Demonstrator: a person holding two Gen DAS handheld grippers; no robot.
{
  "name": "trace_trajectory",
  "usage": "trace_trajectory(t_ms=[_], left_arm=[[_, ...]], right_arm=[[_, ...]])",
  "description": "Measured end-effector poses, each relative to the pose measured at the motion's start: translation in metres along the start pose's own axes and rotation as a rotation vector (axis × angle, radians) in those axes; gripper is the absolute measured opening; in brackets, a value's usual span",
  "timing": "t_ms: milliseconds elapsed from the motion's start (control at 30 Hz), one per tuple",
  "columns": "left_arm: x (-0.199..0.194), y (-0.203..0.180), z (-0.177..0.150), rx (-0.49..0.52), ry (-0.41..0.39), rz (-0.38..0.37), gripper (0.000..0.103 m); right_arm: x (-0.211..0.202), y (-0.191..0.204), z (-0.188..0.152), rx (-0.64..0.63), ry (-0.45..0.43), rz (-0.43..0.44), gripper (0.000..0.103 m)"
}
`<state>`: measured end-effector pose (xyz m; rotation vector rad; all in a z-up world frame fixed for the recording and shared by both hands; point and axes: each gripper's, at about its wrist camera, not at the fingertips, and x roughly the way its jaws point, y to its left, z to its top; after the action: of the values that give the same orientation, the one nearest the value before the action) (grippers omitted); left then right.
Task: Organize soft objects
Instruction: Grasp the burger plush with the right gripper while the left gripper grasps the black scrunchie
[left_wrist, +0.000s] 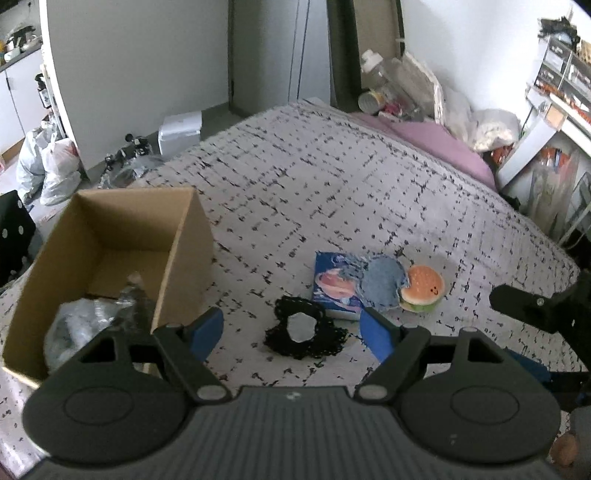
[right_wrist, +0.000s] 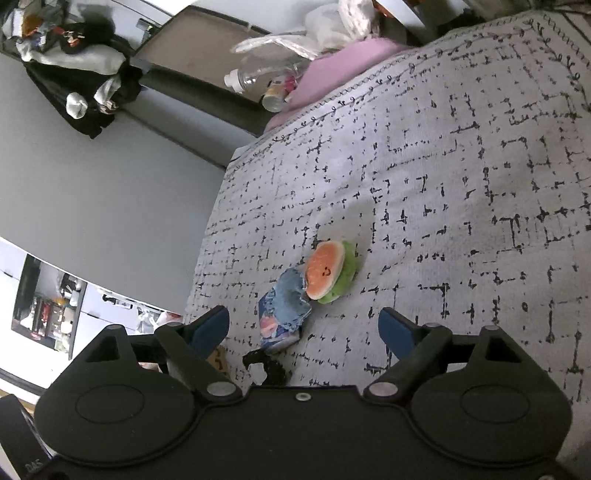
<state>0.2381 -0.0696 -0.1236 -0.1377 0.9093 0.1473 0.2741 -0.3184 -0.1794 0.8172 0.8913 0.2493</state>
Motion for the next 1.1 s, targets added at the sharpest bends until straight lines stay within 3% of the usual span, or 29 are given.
trace_trajectory(t_ms=[167, 367, 567, 733, 867, 1100], left_arm=[[0.02, -0.012, 0.009, 0.069, 0.019, -0.011, 0.08], [0.042, -0.011, 0.01, 0.06, 0.036, 0.001, 0.076], [0.056, -0.004, 0.008, 0.028, 0.051, -0.014, 0.071], [0.07, -0.005, -0.002, 0.026, 0.077, -0.018, 0.058], [0.078, -0.012, -0.008, 0.085, 0.073, 0.004, 0.057], [0.095, -0.005, -0.016, 0.051, 0.125, 0.019, 0.057]], right_arm=[[0.017, -0.008, 0.008, 0.022, 0.013, -0.033, 0.075], [0.036, -0.017, 0.016, 0.055, 0.027, -0.045, 0.063], [0.049, -0.018, 0.017, 0.077, 0.04, -0.047, 0.063], [0.062, -0.016, 0.017, 0.063, 0.059, -0.041, 0.063], [0.071, -0.022, 0.017, 0.08, 0.066, -0.04, 0.062], [0.08, -0.021, 0.018, 0.051, 0.057, -0.046, 0.061]])
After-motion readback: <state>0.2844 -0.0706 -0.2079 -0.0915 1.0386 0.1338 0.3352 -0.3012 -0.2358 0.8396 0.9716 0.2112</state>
